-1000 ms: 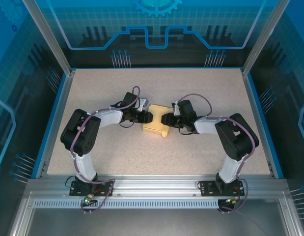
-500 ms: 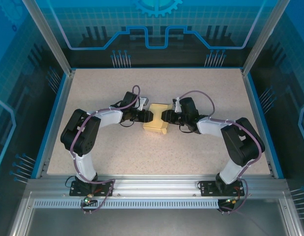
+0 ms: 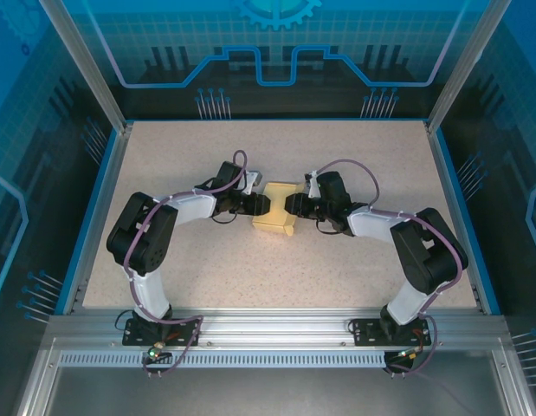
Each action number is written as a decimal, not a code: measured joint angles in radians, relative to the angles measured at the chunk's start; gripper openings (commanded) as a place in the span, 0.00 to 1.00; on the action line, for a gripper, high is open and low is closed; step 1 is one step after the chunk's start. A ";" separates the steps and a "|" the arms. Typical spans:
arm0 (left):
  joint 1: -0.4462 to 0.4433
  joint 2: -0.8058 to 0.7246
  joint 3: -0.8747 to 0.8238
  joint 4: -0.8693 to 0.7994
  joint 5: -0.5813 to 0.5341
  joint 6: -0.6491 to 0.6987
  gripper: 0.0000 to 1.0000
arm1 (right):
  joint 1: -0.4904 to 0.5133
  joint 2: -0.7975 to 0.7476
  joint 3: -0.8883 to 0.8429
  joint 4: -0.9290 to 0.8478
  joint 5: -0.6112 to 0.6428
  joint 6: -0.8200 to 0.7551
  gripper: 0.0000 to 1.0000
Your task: Fold the paper box
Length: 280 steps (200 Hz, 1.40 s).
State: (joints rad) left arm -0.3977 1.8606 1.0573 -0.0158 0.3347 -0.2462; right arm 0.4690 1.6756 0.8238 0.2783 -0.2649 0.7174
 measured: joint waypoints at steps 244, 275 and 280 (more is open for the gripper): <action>0.001 -0.006 -0.028 0.051 0.004 -0.034 0.46 | 0.015 -0.013 0.000 -0.010 0.029 -0.023 0.35; 0.001 -0.010 -0.031 0.052 0.004 -0.037 0.48 | 0.021 -0.031 0.000 -0.027 0.029 -0.035 0.35; 0.001 -0.012 -0.032 0.052 0.004 -0.037 0.48 | 0.022 -0.033 0.001 -0.029 0.029 -0.038 0.35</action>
State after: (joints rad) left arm -0.3965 1.8484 1.0256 0.0360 0.3386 -0.2836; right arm 0.4911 1.6424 0.8246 0.2497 -0.2363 0.6796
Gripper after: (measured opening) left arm 0.475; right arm 0.349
